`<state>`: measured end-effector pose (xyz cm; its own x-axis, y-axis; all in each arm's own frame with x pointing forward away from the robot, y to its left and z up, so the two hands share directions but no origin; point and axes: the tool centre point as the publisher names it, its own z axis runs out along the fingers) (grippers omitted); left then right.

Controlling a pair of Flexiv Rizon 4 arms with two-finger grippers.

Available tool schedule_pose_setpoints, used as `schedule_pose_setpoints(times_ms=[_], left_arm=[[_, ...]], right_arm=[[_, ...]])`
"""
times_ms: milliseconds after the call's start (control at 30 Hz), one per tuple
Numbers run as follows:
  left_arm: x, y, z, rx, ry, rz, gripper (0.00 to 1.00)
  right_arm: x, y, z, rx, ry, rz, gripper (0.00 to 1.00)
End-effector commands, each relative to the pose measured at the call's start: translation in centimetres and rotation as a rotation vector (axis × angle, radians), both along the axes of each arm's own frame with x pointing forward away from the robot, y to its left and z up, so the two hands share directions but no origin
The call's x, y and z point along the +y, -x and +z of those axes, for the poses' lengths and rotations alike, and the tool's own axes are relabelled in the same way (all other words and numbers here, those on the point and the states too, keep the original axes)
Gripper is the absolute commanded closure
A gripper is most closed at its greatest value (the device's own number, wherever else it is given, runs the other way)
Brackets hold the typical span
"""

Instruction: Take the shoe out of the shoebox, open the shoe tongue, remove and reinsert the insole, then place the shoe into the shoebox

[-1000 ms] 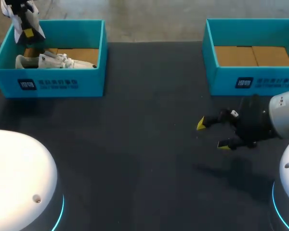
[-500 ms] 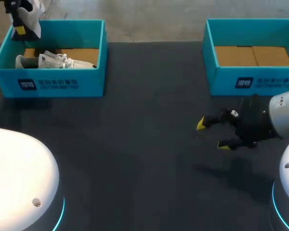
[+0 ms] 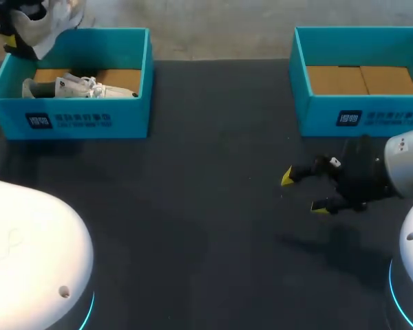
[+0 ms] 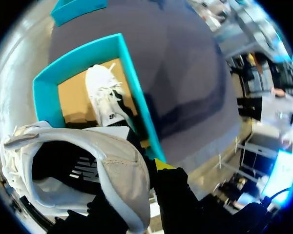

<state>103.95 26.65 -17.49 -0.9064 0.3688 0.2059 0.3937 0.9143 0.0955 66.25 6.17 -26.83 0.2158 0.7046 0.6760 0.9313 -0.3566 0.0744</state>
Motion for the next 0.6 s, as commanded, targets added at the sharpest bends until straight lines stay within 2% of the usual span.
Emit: schedule_pose_setpoints(times_ms=[33,433,600], left_arm=[[0.68,0.24,1.16,0.033,-0.006,-0.451,1.00],[1.58,-0.20,1.44,0.033,0.014,-0.609,1.00],[1.64,-0.32,1.38,0.025,-0.008,-0.570,1.00]], right_arm=[[0.13,0.14,0.08,0.001,0.005,-0.004,0.00],[0.13,0.14,0.08,0.001,0.005,-0.004,0.00],[0.13,0.14,0.08,0.001,0.005,-0.004,0.00]])
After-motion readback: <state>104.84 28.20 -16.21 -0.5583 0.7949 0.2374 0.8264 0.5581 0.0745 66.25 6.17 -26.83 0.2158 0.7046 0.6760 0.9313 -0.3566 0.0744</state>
